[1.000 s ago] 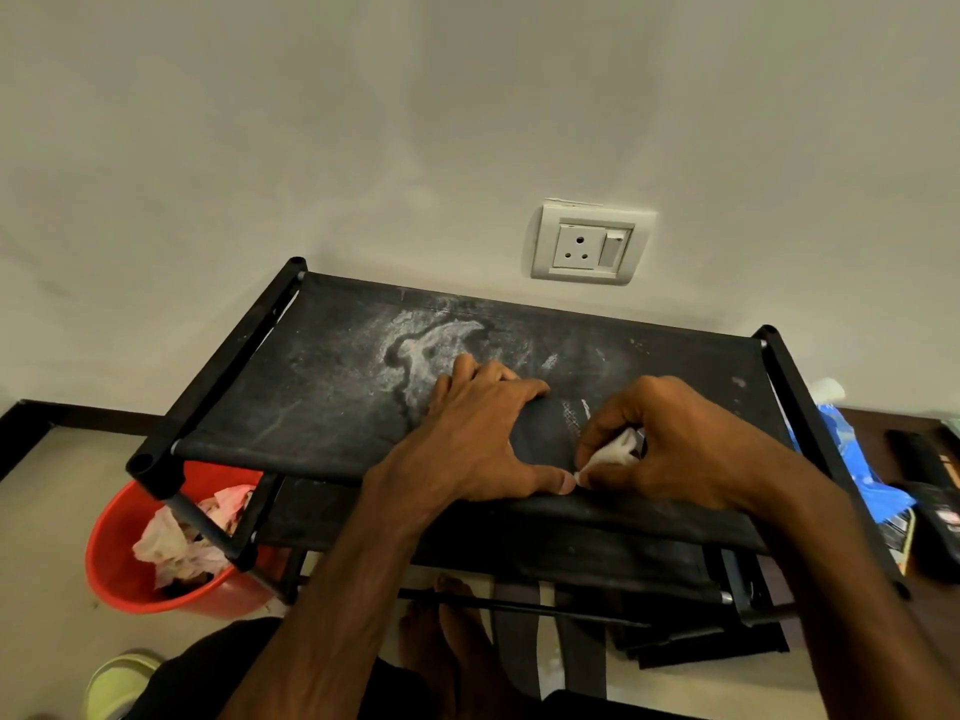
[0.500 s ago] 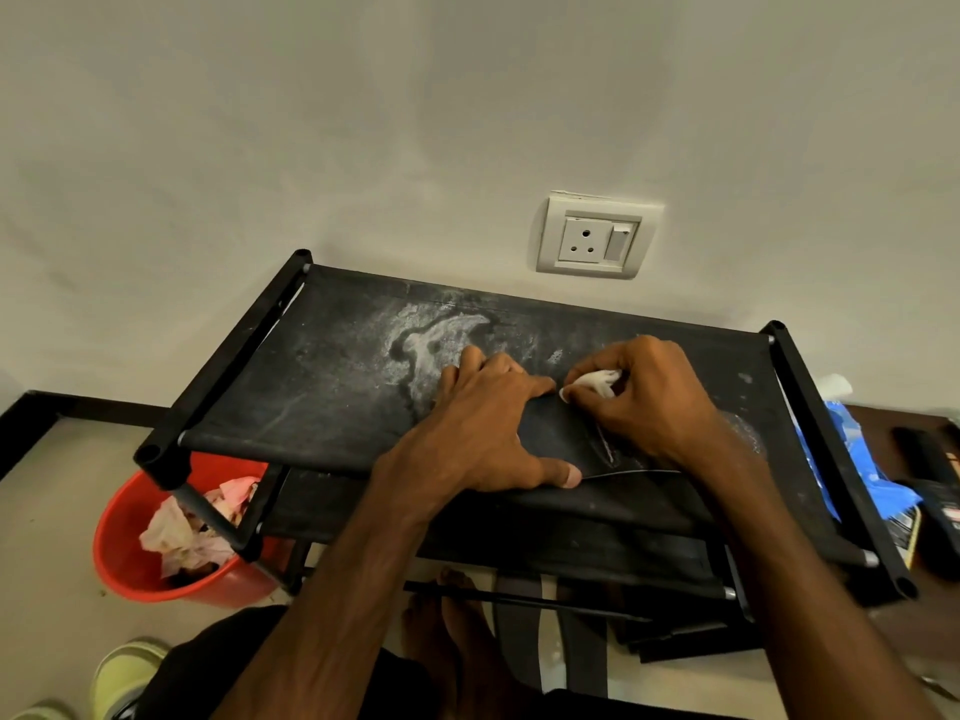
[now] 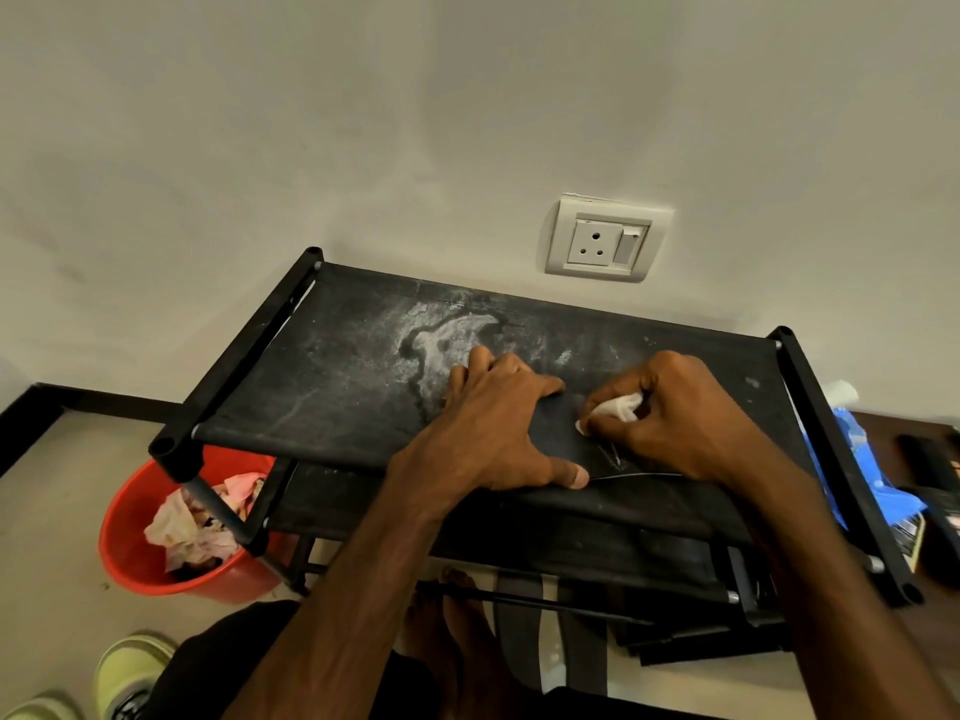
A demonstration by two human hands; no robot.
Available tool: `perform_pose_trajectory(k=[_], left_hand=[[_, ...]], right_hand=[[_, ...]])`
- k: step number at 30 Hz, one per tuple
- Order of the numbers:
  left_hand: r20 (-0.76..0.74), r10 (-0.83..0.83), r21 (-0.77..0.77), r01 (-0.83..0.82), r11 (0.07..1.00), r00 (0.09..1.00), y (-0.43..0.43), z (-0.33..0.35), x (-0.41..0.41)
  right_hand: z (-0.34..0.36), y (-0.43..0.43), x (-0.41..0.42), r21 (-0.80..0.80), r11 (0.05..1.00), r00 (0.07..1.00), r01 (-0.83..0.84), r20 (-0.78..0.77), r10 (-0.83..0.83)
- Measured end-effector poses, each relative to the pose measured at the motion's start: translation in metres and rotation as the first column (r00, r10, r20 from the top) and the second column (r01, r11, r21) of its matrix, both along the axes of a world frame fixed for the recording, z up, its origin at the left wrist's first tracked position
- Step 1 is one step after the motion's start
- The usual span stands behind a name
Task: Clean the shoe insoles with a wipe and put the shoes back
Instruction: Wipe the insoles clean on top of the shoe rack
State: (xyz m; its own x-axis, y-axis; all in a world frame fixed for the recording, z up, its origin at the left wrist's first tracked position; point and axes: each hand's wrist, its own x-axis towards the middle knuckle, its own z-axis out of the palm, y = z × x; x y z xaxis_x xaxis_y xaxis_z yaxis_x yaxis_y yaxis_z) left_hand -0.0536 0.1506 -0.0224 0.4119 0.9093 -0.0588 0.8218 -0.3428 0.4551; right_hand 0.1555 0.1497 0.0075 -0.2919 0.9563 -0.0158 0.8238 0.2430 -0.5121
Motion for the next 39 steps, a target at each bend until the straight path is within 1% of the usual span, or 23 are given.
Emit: perform_pose_trajectory(k=[4,7,10,12,15,17,19,23,26,28,32,33,34,37,39], left_hand=[[-0.001,-0.004,-0.006,0.004,1.000,1.000,0.000,0.001,-0.001],[-0.006,-0.005,-0.004,0.005,1.000,1.000,-0.001,0.000,0.000],[-0.023,-0.008,0.001,0.008,1.000,1.000,-0.001,0.000,0.001],[-0.033,-0.006,0.007,0.006,1.000,0.999,-0.001,0.000,0.001],[-0.036,0.001,0.009,-0.001,1.000,0.999,0.000,0.000,0.000],[-0.036,0.001,0.009,-0.001,1.000,0.999,0.000,0.000,0.000],[-0.031,0.002,-0.001,-0.002,1.000,1.000,0.000,0.000,0.000],[-0.018,0.001,-0.011,-0.001,1.000,1.000,-0.001,0.000,0.000],[-0.017,0.000,-0.017,0.000,1.000,1.000,-0.001,0.001,0.000],[-0.022,0.000,-0.017,0.000,1.000,1.000,-0.001,0.001,0.000],[-0.033,-0.001,-0.013,0.000,1.000,0.999,0.000,0.001,0.000],[-0.031,0.000,-0.015,-0.001,1.000,1.000,0.000,0.001,0.000],[-0.029,0.000,-0.015,-0.001,1.000,1.000,0.000,0.001,0.000],[-0.026,-0.003,-0.011,0.002,1.000,1.000,0.000,0.001,0.000],[-0.021,-0.003,-0.012,0.003,1.000,1.000,-0.001,0.001,0.000]], right_hand=[[-0.008,0.011,-0.008,0.089,0.980,0.984,0.179,-0.003,-0.179],[-0.008,0.014,-0.009,0.094,0.970,0.975,0.223,-0.008,-0.223],[-0.004,0.011,-0.007,0.069,0.978,0.979,0.198,0.025,-0.200],[0.000,0.006,-0.003,0.029,0.992,0.991,0.124,0.049,-0.125],[0.010,-0.005,0.002,-0.056,0.998,0.999,-0.030,0.029,0.032],[0.013,-0.008,0.005,-0.108,0.991,0.997,-0.075,0.029,0.078],[0.009,-0.007,0.004,-0.074,0.997,0.998,-0.025,0.050,0.029],[-0.004,0.003,-0.007,0.069,0.986,0.988,0.152,0.029,-0.155],[-0.010,0.011,-0.009,0.116,0.968,0.974,0.223,0.023,-0.227],[-0.011,0.013,-0.008,0.093,0.975,0.979,0.202,0.013,-0.204],[-0.009,0.006,-0.008,0.026,0.999,0.998,0.042,-0.055,-0.041],[-0.009,0.005,-0.008,0.027,0.999,0.997,0.030,-0.067,-0.029],[-0.009,0.006,-0.007,0.037,0.998,0.997,0.045,-0.069,-0.042],[-0.013,0.013,-0.003,0.082,0.982,0.985,0.171,-0.051,-0.167],[-0.014,0.015,-0.002,0.092,0.975,0.979,0.202,-0.052,-0.198]])
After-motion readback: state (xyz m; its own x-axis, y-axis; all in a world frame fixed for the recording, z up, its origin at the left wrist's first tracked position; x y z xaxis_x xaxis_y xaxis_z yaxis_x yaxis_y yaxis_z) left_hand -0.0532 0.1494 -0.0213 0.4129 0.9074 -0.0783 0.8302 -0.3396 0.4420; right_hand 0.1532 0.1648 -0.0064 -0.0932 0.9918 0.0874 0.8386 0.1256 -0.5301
